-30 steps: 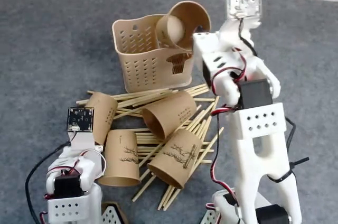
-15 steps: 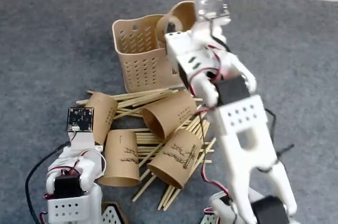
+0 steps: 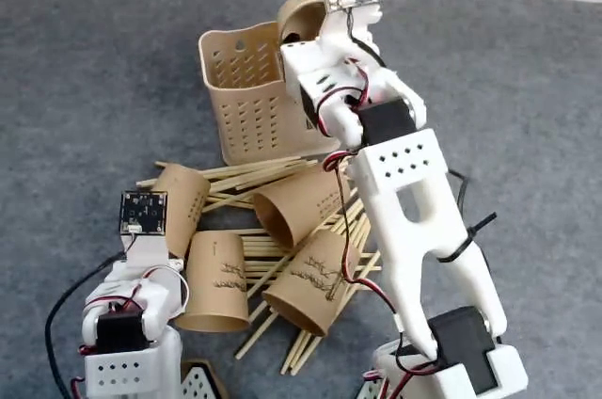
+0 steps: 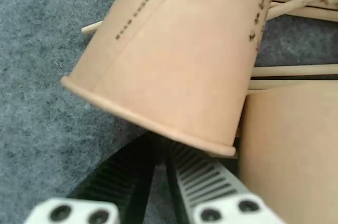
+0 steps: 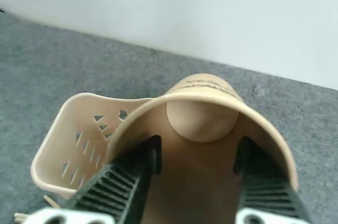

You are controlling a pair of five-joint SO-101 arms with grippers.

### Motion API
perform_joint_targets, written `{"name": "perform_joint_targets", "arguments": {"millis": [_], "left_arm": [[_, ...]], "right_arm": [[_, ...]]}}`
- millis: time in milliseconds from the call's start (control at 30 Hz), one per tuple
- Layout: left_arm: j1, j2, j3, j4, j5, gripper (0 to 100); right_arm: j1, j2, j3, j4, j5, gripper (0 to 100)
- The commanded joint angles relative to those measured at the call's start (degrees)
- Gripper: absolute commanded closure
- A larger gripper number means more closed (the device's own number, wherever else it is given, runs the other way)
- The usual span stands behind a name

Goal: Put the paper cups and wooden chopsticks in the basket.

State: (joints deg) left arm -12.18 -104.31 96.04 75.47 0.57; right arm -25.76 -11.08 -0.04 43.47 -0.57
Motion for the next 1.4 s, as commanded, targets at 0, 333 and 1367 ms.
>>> {"name": "perform_joint_targets", "arguments": {"millis": [0,333,1367], "left_arm": [[0.92,-0.31,1.1,0.26,-0.26,99],[0.92,-0.31,1.1,0.26,-0.26,99],[0.92,-0.31,1.1,0.26,-0.26,99]], "right_arm": [[-0.48,-6.2,-3.03,-1.1,-0.18,76.1],[-0.75,-13.85,-2.95,3.56,-0.18,76.1],[-13.23,-14.55,-0.4,40.13,2.64,75.7]]}}
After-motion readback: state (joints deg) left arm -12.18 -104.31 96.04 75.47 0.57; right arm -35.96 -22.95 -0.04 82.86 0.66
